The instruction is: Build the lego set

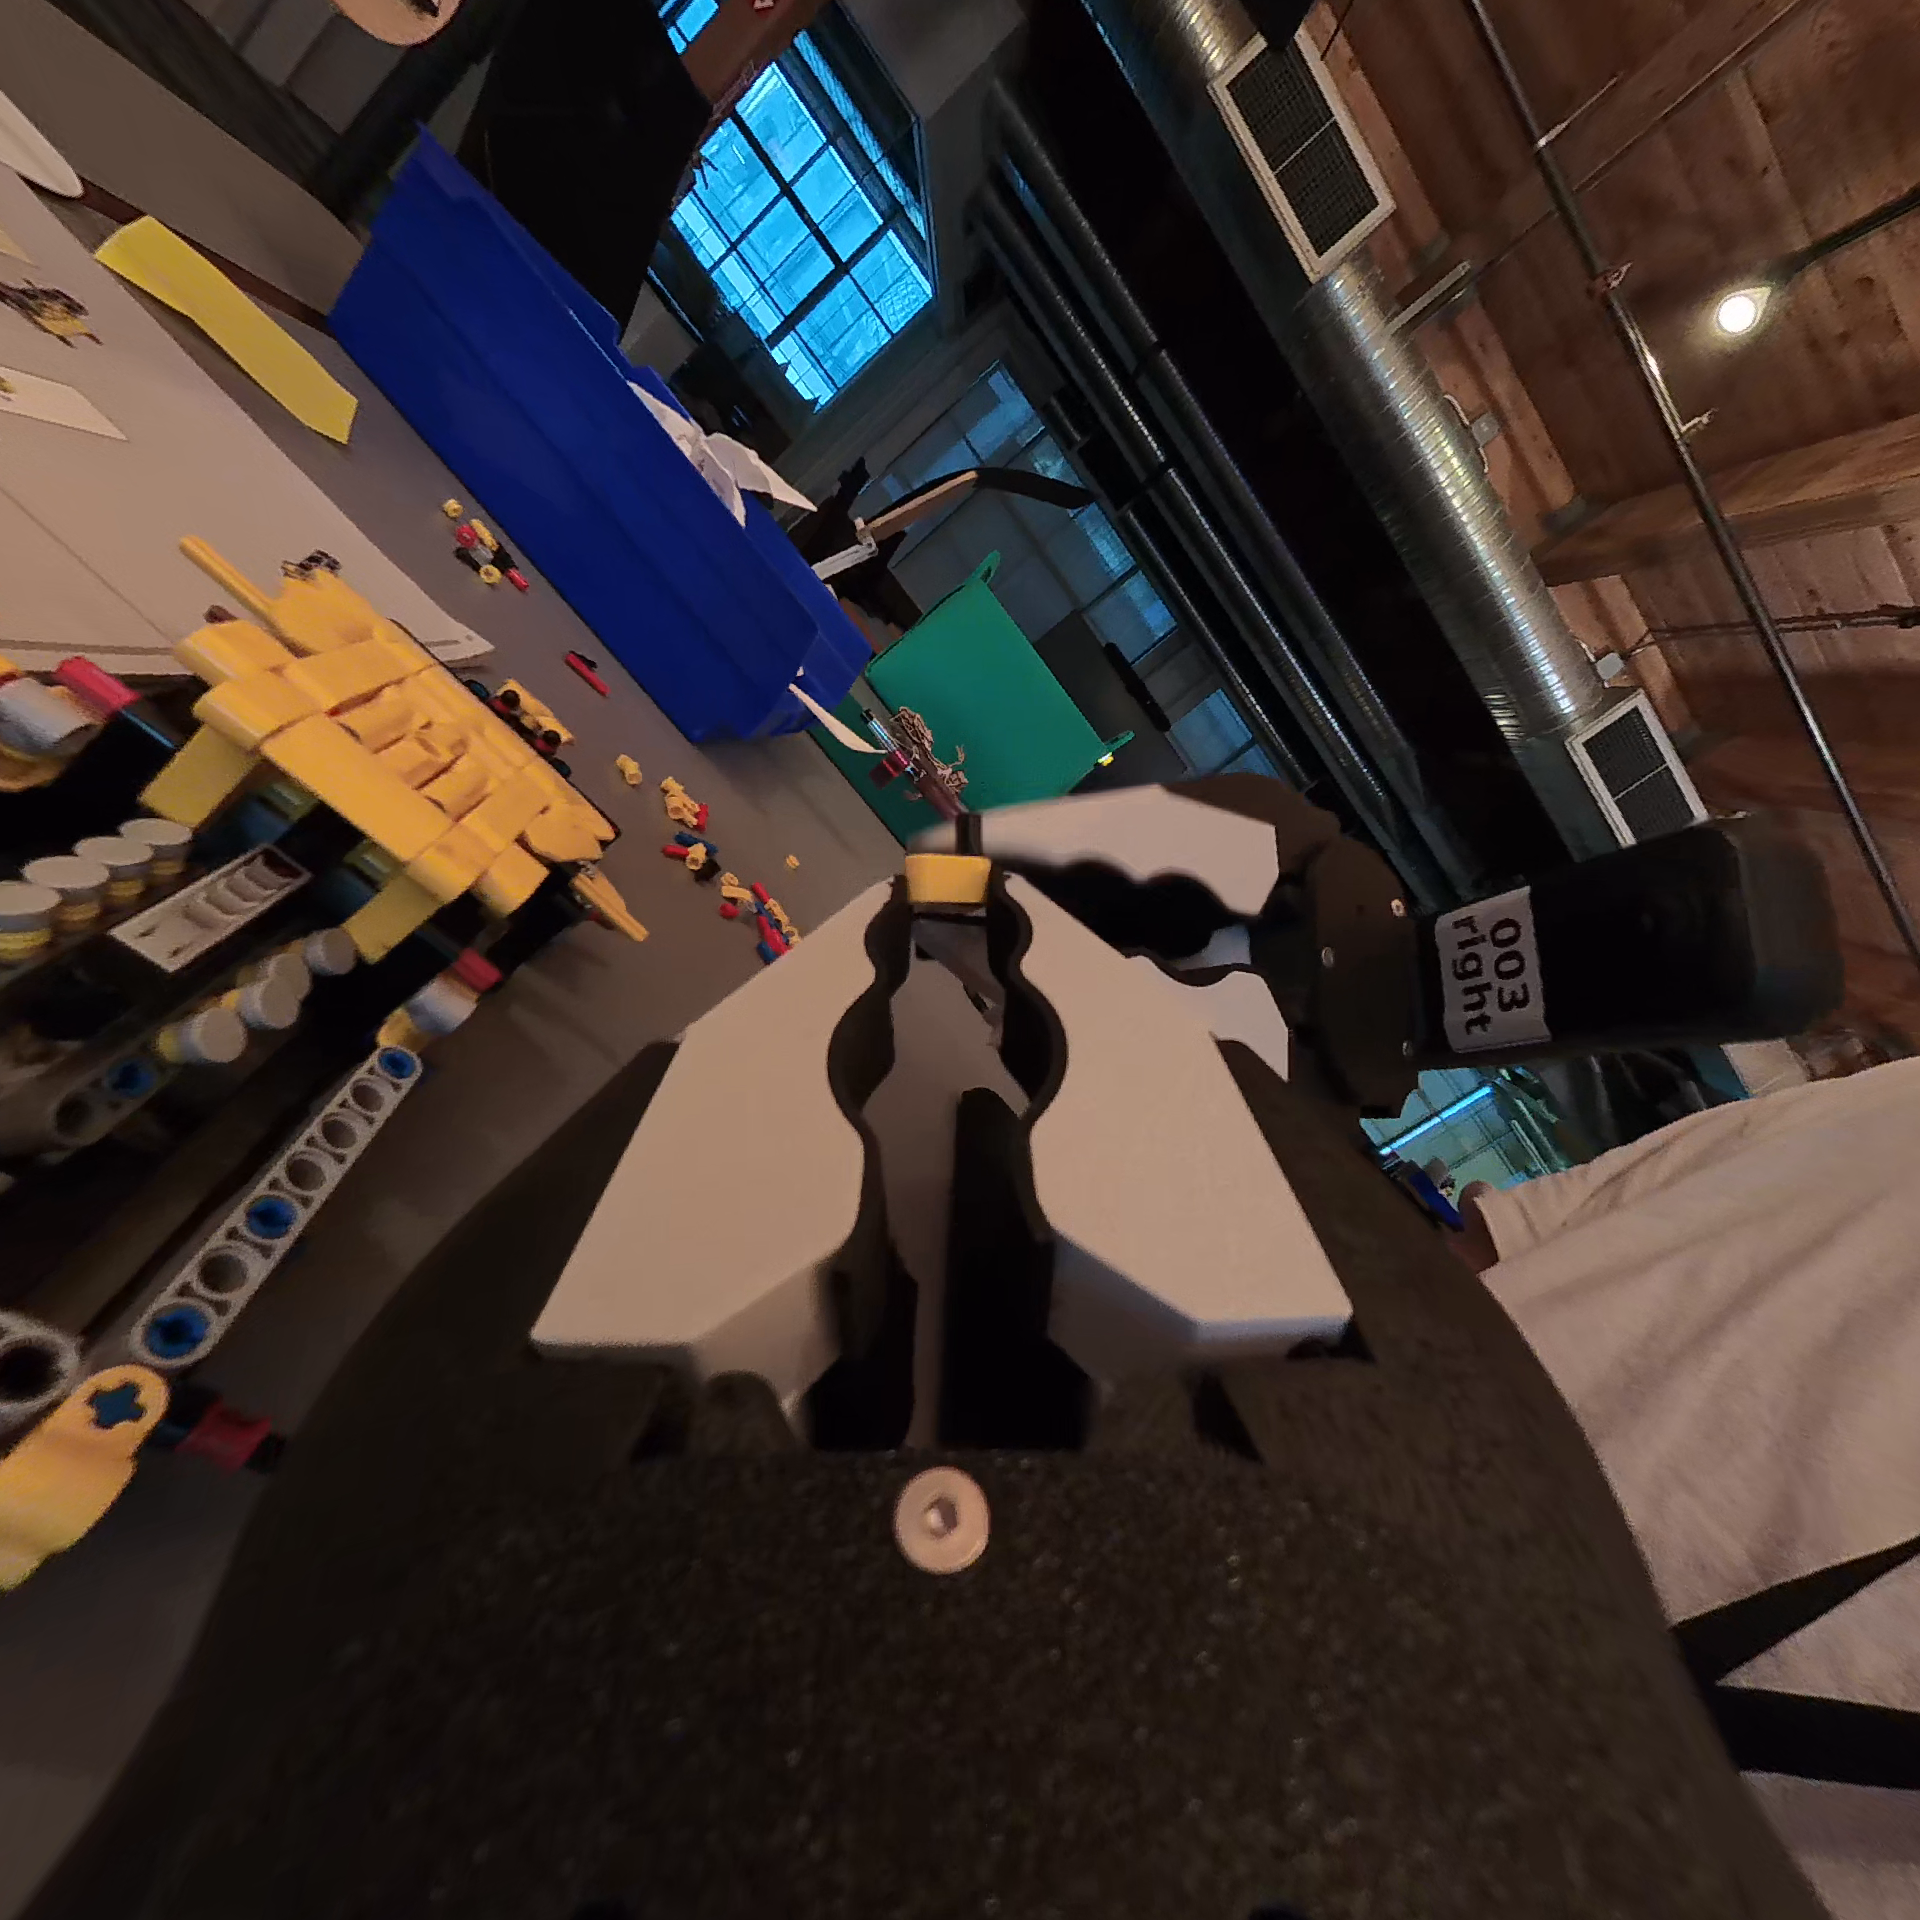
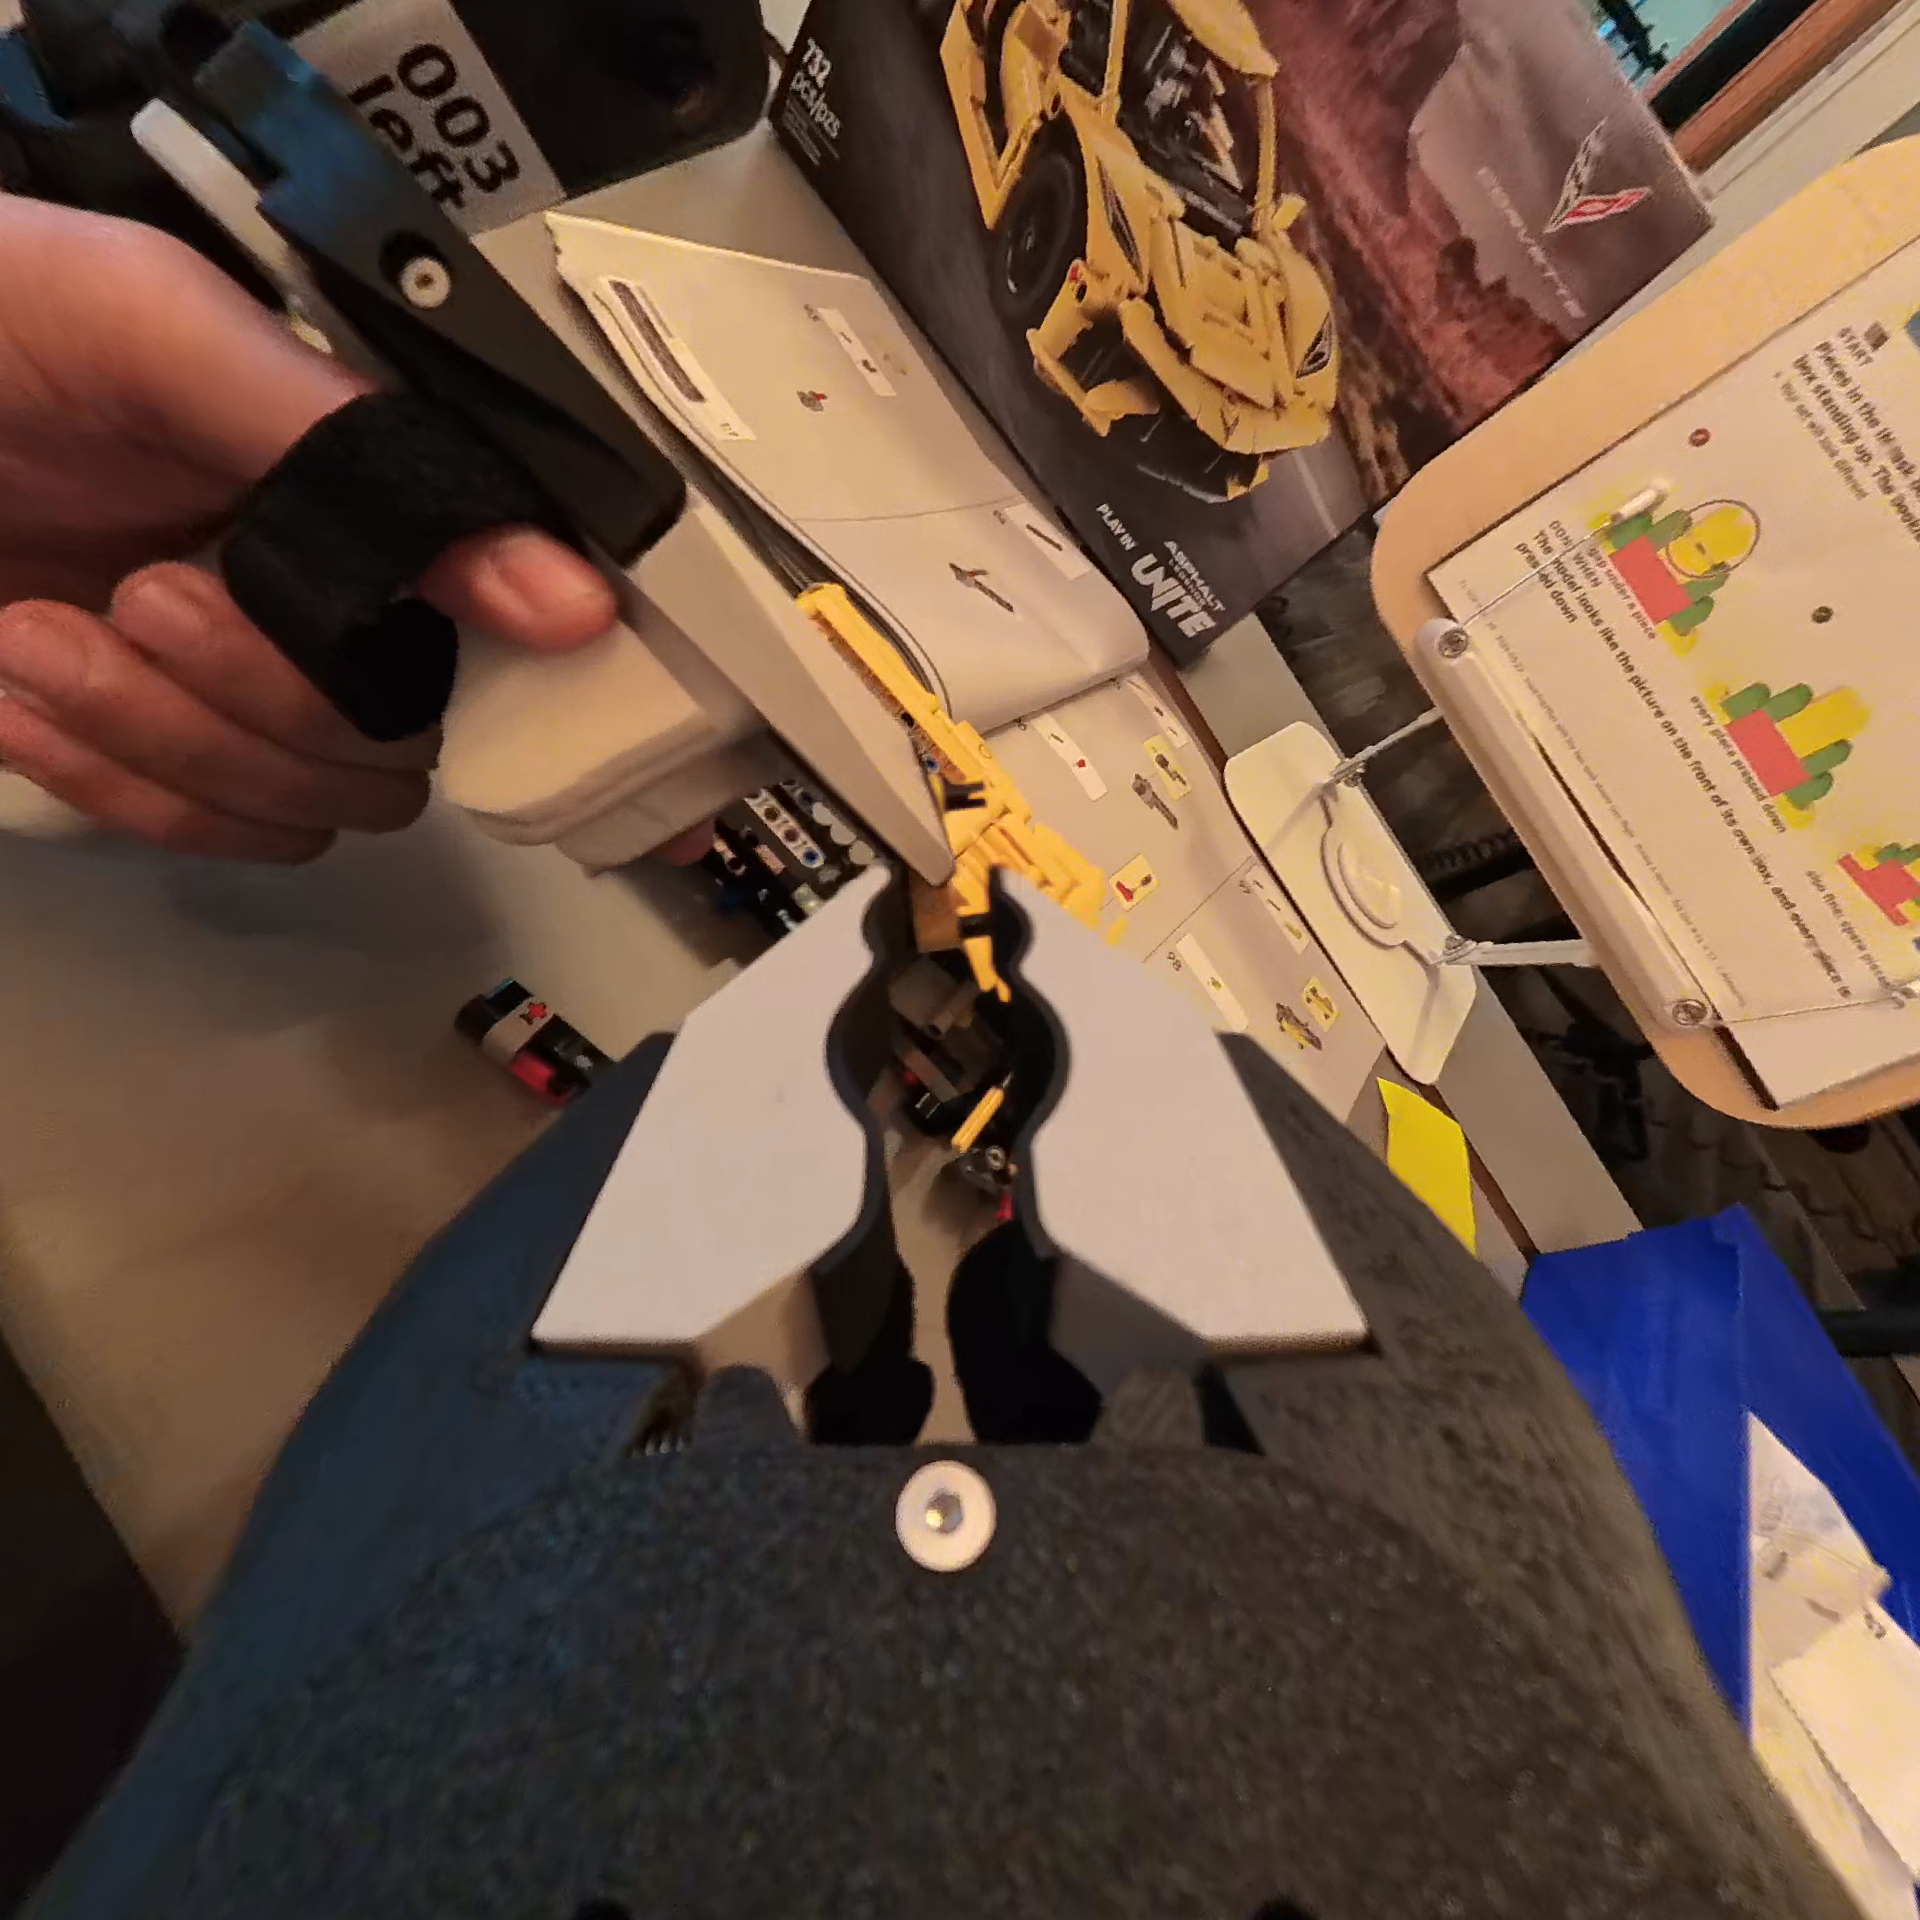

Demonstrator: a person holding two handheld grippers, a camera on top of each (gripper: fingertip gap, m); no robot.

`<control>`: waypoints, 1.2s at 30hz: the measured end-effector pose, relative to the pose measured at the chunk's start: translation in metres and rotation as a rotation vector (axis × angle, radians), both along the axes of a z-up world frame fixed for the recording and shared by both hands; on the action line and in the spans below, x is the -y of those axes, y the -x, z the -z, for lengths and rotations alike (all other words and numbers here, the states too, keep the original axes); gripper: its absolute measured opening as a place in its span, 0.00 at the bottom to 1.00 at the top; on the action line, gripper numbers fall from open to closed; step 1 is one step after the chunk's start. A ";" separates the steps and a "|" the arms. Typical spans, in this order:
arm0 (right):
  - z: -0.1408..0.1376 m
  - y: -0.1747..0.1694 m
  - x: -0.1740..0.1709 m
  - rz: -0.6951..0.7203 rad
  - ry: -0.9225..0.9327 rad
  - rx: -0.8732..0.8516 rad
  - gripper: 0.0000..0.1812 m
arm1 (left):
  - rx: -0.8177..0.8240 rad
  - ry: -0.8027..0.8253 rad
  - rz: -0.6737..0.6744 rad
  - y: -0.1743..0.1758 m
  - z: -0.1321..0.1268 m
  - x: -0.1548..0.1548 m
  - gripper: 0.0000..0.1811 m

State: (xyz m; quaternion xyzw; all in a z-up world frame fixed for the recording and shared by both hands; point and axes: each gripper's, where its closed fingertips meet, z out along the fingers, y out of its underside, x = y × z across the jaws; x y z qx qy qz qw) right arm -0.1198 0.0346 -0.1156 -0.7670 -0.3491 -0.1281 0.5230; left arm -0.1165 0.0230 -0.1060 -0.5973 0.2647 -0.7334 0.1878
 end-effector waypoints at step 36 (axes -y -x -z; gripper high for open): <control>-0.011 -0.001 -0.001 -0.040 0.265 -1.927 0.04 | -0.276 -1.129 -0.405 -0.006 -0.001 0.002 0.04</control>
